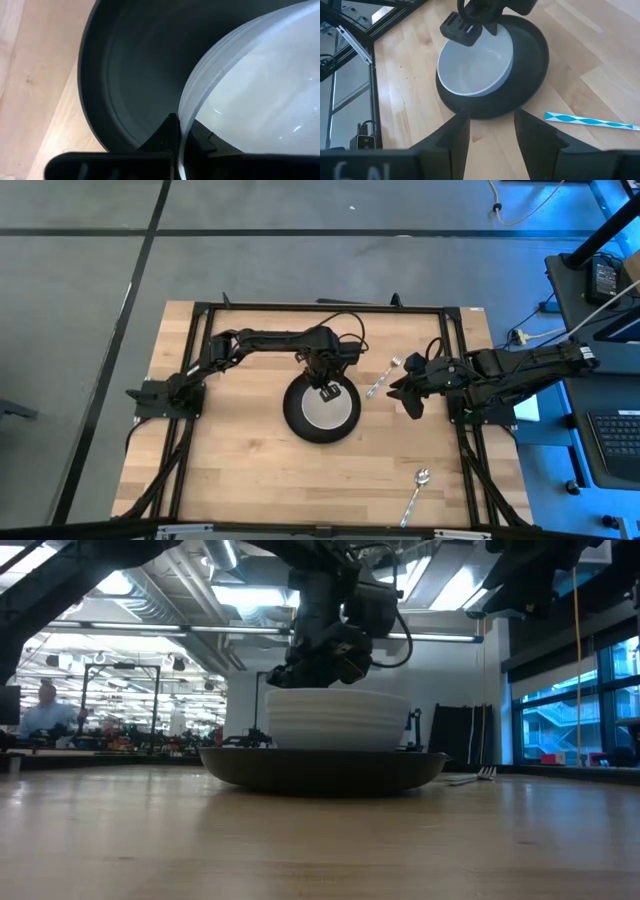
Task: Set table place
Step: Put the white bowl on top of the black plate
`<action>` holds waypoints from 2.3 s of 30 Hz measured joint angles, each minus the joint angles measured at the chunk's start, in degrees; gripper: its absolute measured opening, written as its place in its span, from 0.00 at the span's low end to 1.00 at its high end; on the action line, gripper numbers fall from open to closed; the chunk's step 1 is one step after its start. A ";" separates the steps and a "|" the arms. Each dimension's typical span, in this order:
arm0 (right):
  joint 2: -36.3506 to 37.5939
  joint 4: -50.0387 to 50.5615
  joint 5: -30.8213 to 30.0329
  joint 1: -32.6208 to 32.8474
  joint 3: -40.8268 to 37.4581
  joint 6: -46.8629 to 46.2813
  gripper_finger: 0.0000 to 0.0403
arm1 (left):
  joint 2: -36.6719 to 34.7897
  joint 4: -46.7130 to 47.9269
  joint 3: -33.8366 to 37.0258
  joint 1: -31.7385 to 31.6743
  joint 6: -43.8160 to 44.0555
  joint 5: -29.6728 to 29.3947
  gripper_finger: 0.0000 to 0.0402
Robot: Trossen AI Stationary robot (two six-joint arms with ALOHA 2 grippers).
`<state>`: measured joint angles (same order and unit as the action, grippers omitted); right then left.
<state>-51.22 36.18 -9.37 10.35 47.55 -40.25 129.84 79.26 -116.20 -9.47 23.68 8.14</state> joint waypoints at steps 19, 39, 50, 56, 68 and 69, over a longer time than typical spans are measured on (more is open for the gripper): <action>0.00 0.20 0.55 0.00 0.00 0.16 0.39 | -0.07 2.08 0.65 0.42 0.20 -1.10 0.01; 0.00 0.20 0.50 0.02 0.00 0.04 0.39 | -0.02 -0.68 6.80 0.52 3.22 -0.46 0.19; 0.00 0.20 -0.02 0.00 0.00 0.11 0.39 | -0.02 -0.55 6.80 1.07 3.23 -0.06 0.18; 0.00 0.16 -0.07 0.01 0.00 0.15 0.39 | -0.02 -0.16 4.68 1.21 4.32 -3.16 0.18; 0.00 0.15 -0.07 0.01 0.00 0.04 0.39 | -0.02 1.31 -4.61 1.62 5.29 -7.58 0.18; 0.00 0.15 -0.07 0.00 0.00 -0.01 0.39 | -0.02 1.30 -5.15 1.68 5.82 -7.60 0.18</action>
<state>-51.22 36.34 -9.43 10.35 47.55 -40.26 129.82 80.56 -121.36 -7.79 29.50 0.54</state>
